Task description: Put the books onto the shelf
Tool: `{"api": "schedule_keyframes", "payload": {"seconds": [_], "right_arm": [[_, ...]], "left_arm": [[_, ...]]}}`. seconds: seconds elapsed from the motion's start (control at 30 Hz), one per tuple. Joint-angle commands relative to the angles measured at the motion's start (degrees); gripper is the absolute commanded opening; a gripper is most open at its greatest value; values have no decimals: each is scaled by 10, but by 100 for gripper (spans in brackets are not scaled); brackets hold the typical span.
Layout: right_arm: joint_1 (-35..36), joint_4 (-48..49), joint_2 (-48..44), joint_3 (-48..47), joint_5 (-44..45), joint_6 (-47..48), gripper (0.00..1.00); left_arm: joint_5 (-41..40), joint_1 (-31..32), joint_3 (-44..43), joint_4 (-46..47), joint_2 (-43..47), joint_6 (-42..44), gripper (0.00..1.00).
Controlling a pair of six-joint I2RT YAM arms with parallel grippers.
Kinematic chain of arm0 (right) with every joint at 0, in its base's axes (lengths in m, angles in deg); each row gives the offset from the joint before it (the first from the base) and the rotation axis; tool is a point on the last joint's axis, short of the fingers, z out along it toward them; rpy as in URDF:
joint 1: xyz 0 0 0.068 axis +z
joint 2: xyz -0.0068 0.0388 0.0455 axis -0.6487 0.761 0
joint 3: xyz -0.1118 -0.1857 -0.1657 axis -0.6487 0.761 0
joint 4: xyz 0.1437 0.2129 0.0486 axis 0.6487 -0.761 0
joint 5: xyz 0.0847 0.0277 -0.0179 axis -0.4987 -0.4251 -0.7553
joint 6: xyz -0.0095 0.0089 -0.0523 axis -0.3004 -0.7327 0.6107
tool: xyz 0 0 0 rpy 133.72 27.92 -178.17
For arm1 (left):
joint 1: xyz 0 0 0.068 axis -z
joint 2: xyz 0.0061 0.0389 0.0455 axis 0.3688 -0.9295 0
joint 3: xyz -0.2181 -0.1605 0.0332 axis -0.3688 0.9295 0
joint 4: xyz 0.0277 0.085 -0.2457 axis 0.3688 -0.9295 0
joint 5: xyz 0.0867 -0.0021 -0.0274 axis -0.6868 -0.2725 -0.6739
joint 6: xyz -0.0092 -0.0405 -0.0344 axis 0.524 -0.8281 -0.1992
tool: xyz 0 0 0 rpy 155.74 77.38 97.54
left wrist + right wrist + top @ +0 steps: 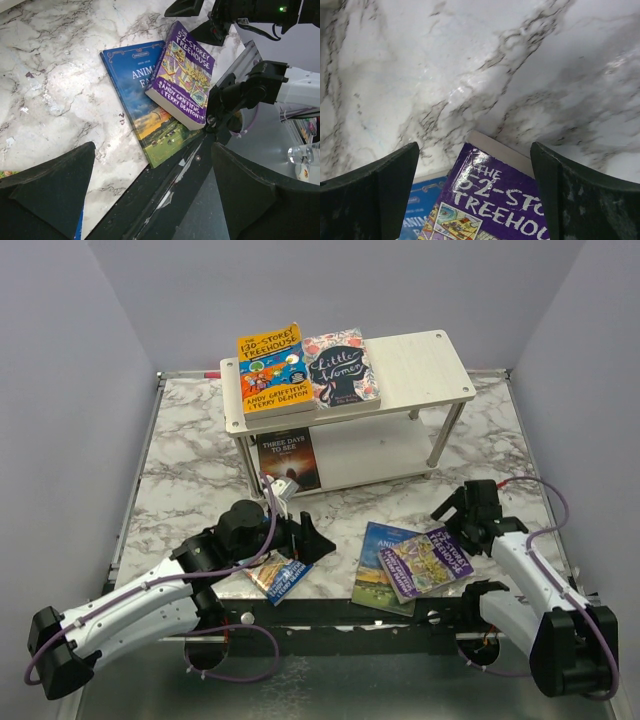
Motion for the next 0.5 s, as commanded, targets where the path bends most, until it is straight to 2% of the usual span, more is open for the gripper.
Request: {"api": "schedule_keyframes", "payload": {"seconds": [0.0,0.23,0.47], "right_arm": [[0,0,-38,31,-124,9,95],[13,9,-88,35,-216,-7,89],[61,32,-96,23,-246,-27,87]], "left_arm": [[2,-2,15,20,-14,-11,99],[6,-2,22,48,-52,-25,99],[25,-2,33,102,-97,-41,99]]}}
